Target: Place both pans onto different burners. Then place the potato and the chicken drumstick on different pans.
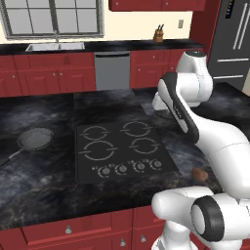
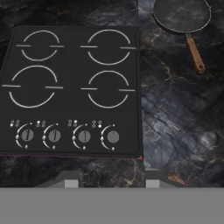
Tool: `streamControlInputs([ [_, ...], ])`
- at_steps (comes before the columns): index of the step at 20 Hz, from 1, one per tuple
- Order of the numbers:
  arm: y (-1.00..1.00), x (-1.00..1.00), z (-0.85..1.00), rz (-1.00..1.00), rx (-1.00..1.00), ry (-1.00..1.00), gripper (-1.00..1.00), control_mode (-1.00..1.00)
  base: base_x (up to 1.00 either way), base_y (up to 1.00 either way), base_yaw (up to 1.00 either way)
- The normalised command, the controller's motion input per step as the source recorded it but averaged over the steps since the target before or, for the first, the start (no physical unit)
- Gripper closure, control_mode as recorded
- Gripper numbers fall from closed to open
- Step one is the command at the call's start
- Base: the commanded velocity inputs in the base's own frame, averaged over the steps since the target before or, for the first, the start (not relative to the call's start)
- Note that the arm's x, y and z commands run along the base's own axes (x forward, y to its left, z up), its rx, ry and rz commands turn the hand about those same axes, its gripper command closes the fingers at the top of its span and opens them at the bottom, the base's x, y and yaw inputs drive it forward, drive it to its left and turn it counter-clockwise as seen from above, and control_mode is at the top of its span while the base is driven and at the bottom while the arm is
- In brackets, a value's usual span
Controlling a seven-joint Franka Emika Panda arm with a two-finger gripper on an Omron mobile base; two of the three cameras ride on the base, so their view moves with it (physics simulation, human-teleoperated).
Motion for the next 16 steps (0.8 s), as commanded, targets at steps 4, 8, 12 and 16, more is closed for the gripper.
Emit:
streamControlInputs([
  [4,-0.13,0.0,0.0,0.0,0.0,0.0,-1.0,-1.0,0.0,0.0,0.0],
  [8,-0.37,0.0,0.0,0.0,0.0,0.0,-1.0,-1.0,0.0,0.0,0.0],
  [12,-0.42,0.06,0.0,-0.01,0.0,0.0,-1.0,-1.0,0.0,0.0,0.0],
  [16,-0.4,0.12,-0.02,0.0,0.0,0.0,-1.0,-1.0,0.0,0.0,0.0],
])
